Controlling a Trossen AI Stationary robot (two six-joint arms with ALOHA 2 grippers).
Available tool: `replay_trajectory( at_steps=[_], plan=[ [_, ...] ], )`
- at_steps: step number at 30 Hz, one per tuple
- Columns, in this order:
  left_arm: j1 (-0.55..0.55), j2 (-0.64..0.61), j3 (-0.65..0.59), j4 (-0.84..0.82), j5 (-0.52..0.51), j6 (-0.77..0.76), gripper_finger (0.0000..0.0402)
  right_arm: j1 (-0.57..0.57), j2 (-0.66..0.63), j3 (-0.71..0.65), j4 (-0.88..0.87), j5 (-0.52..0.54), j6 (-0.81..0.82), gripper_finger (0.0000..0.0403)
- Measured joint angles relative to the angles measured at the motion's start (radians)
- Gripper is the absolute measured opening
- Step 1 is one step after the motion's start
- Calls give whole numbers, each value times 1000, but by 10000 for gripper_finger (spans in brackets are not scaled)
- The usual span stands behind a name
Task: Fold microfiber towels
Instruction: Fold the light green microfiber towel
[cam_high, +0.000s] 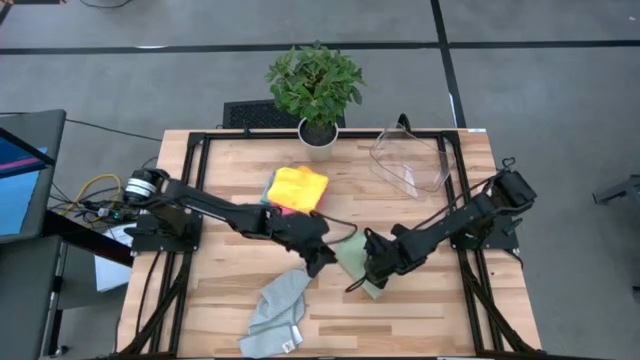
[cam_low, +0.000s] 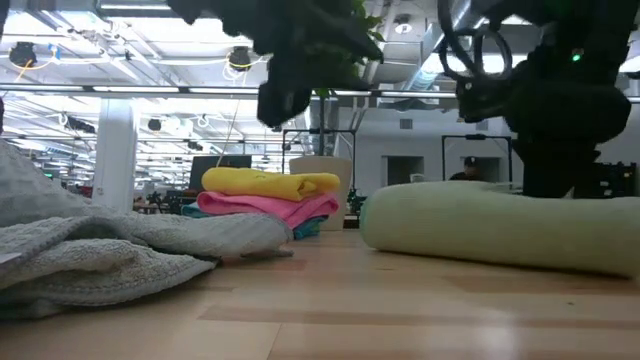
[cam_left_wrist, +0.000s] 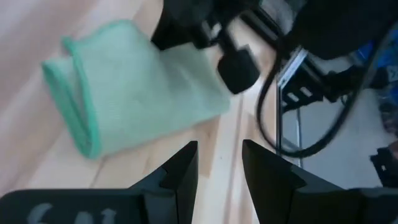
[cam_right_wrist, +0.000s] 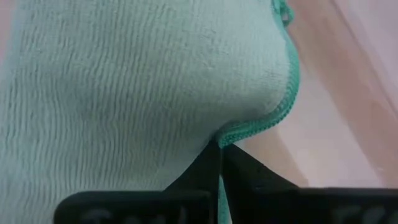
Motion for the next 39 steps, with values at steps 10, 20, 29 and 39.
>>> replay_trajectory(
  at_steps=[10, 20, 29, 39],
  plan=[
    [-6, 58, 1, 73, 70, -36, 117, 7, -135, 1, -38, 87, 36, 101],
    [-6, 66, 19, 155, 59, -33, 117, 186, -250, -74, 71, 372, 321, 127],
    [39, 46, 19, 149, 143, -9, 113, 145, -139, -74, 197, 291, 171, 132],
    [143, -50, 19, 153, 293, -25, 106, -47, -172, -73, 239, 42, -212, 247]
  ],
)
